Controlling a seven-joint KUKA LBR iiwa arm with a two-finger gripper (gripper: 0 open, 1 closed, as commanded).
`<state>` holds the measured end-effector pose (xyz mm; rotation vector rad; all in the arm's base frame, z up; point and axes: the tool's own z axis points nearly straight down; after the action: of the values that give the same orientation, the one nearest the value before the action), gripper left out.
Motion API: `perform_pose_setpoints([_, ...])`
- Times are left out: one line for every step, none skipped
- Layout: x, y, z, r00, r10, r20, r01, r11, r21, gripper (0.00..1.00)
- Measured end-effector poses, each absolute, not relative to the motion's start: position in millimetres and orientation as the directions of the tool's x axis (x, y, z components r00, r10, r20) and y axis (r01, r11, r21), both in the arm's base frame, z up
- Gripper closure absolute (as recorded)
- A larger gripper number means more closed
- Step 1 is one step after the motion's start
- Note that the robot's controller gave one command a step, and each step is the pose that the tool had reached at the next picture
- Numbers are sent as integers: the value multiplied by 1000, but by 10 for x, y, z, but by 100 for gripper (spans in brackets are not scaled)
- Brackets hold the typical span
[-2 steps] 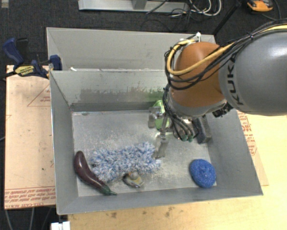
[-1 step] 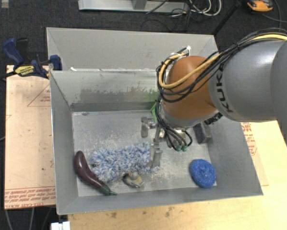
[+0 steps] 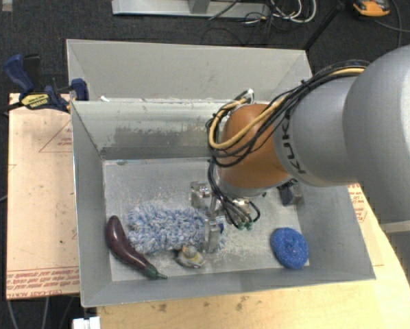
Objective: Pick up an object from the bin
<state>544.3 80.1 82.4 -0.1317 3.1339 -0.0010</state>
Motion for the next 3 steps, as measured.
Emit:
perform_pose_setpoints([5220, 1033, 702, -1000, -17, 1, -17, 1000, 1, 100])
perform_pose_setpoints([5220, 1033, 702, -1000, -17, 1, -17, 1000, 1, 100])
perform_pose_setpoints([5748, 1303, 710, -964, -267, -5, -267, 964, 1, 100])
